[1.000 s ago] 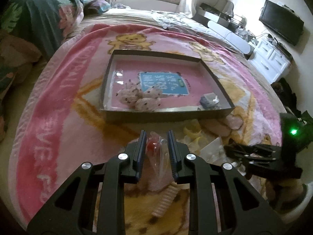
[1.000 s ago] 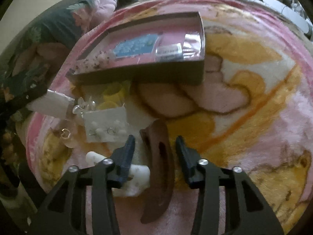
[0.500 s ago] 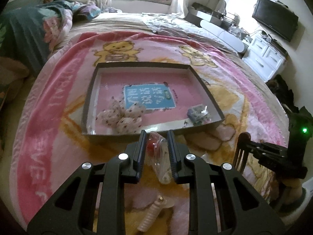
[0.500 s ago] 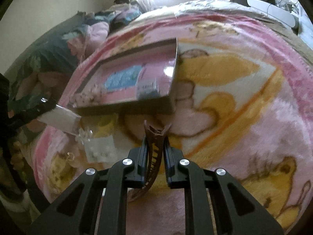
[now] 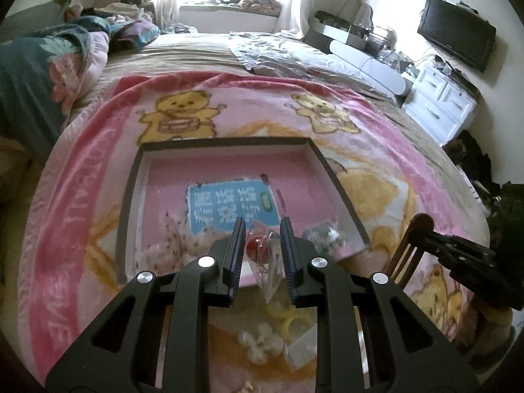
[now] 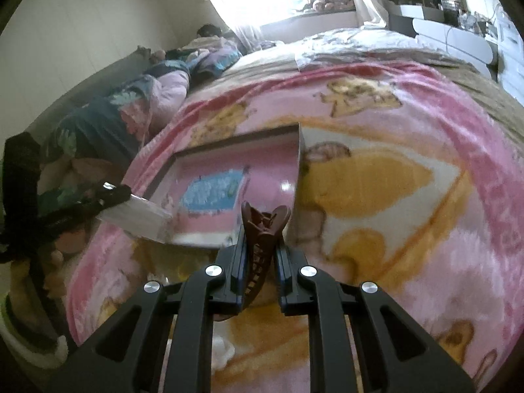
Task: Organize jewelry
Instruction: 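Carry the plastic bag with the left gripper into the tray while the right gripper carries the claw clip there, then open both grippers to drop bag and claw clip into the tray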
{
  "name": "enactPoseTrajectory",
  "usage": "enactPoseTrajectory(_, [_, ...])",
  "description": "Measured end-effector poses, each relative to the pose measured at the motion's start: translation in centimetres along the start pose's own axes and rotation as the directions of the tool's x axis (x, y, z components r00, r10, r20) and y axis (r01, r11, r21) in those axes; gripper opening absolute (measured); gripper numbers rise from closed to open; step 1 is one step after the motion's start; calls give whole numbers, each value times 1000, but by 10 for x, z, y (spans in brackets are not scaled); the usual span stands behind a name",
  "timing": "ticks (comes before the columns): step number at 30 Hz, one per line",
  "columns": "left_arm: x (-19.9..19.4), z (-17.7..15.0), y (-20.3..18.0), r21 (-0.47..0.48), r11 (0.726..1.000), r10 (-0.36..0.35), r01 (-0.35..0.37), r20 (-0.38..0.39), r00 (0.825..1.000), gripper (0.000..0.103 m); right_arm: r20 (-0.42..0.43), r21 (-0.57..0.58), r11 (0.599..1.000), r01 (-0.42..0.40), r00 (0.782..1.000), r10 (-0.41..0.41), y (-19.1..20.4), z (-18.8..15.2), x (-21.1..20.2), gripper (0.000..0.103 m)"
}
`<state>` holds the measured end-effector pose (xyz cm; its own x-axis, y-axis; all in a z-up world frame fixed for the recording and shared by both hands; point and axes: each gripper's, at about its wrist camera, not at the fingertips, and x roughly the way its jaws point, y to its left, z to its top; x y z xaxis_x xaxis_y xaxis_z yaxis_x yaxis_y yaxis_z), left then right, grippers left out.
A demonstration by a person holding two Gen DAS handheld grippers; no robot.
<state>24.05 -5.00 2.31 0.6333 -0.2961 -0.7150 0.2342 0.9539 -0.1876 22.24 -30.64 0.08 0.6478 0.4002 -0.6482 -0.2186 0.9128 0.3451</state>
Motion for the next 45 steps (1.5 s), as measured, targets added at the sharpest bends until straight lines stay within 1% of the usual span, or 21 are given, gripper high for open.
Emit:
enactPoseTrajectory(4, [10,10,5,-12,1000,12,-11,5,1000,14,20,-7,1000,-5,1000,5,4,21,11,14])
enactPoseTrajectory(9, [29,17,14,-22,999,28,-28,-15,999,14,22,-27,1000,-14,1000,15,12,43,31,14])
enactPoseTrajectory(12, [41,16,22,-27,998,47,-48,-35,998,14,19,-57,998,-3,1000,4,21,51,42,14])
enactPoseTrajectory(15, [48,15,29,-33,997,65,-67,-45,997,14,8,-98,995,26,1000,-26,32,59,60,14])
enactPoseTrajectory(19, [56,11,40,-43,996,79,-82,-56,995,14,-20,-103,994,22,1000,-24,37,60,82,14])
enactPoseTrajectory(20, [58,10,42,-46,995,81,-84,-59,995,14,-31,-94,996,12,999,-15,37,59,87,14])
enactPoseTrajectory(22, [60,9,48,-52,995,83,-86,-64,994,15,-58,-50,998,-34,998,32,34,58,99,14])
enactPoseTrajectory(24, [61,7,52,-58,994,84,-88,-67,994,15,-74,-34,999,-42,996,39,35,57,108,14])
enactPoseTrajectory(30, [63,1,63,-71,993,94,-99,-76,993,16,-109,-67,998,15,994,-23,38,47,128,14])
enactPoseTrajectory(35, [60,-5,69,-72,991,111,-117,-79,991,21,-115,-69,996,59,991,-67,33,39,129,14])
enactPoseTrajectory(37, [57,-7,69,-71,990,115,-120,-79,990,27,-113,-67,995,68,991,-76,31,36,127,15])
enactPoseTrajectory(39, [54,-8,69,-68,990,119,-124,-77,990,29,-112,-81,993,88,989,-97,30,32,123,19])
enactPoseTrajectory(41, [49,-10,67,-64,990,125,-129,-69,990,31,-98,-93,990,104,989,-113,31,28,117,31])
enactPoseTrajectory(42, [47,-10,67,-63,989,126,-130,-66,990,36,-87,-97,989,112,989,-120,31,27,113,34])
enactPoseTrajectory(43, [43,-11,66,-62,989,130,-134,-59,990,38,-76,-102,988,119,989,-127,32,25,108,40])
enactPoseTrajectory(44, [41,-11,65,-59,989,133,-137,-56,990,39,-65,-107,987,124,989,-131,33,24,104,46])
enactPoseTrajectory(45, [38,-11,64,-56,989,137,-140,-51,989,41,-47,-114,985,131,989,-137,35,22,97,49])
